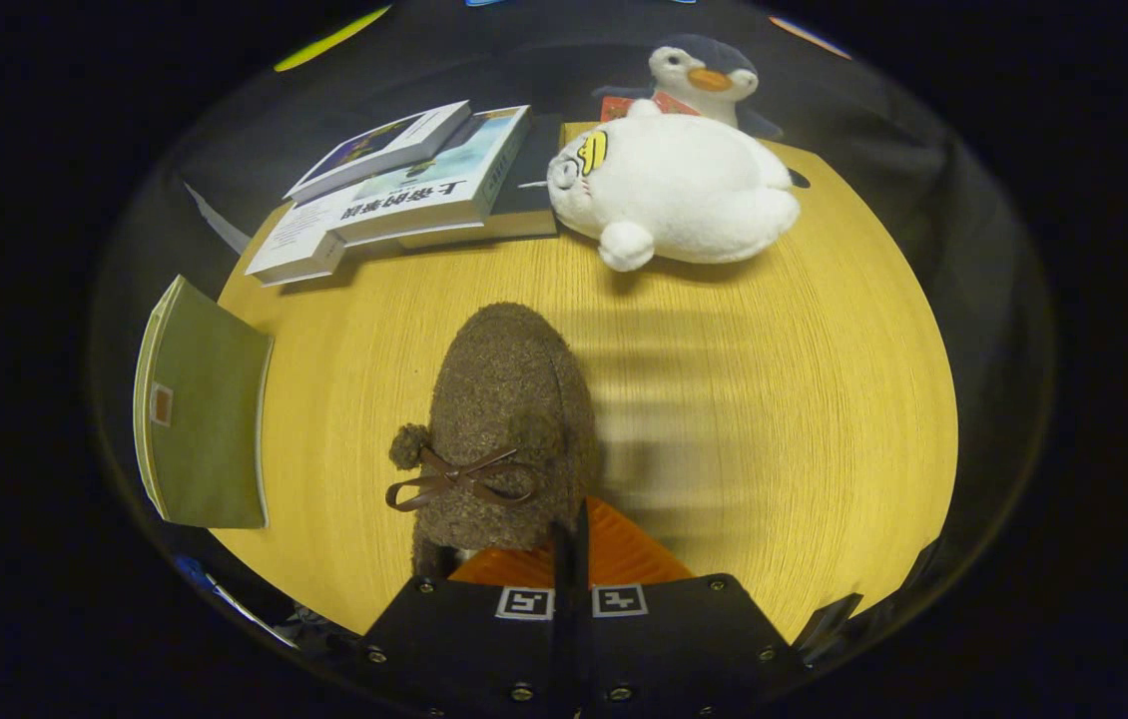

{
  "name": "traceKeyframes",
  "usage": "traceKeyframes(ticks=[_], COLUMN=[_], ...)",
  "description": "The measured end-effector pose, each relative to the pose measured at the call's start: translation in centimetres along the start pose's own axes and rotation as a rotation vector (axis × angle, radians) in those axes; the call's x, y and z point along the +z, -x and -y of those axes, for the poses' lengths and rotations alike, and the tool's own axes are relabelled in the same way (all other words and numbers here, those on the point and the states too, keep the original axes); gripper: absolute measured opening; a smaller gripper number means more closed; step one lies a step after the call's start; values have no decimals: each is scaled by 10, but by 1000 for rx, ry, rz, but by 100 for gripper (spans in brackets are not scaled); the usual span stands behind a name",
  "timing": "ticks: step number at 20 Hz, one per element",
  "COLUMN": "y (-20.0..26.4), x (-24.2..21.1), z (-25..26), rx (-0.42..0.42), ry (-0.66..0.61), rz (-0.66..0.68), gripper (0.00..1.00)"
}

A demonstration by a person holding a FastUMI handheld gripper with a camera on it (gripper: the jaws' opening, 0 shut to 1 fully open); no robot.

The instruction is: Open the storage box then place both shoes into the box .Put the left shoe in first, then the right shoe, with the right side of both shoes facing outward in a uniform manner.

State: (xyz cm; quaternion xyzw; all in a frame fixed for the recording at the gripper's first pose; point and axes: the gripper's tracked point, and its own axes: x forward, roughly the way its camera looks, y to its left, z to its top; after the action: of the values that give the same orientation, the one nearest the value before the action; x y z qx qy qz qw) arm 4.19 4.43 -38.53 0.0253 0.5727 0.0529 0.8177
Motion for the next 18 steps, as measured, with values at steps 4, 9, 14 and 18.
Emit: traceKeyframes(ticks=[4, 9, 14, 18], y=[29, 65, 94, 107], x=[16, 37, 60, 74], z=[-20, -58, -99, -147], rx=[36, 104, 128, 189], ry=[0, 13, 73, 141], rz=[19, 43, 79, 89], gripper=[0, 0, 0, 0])
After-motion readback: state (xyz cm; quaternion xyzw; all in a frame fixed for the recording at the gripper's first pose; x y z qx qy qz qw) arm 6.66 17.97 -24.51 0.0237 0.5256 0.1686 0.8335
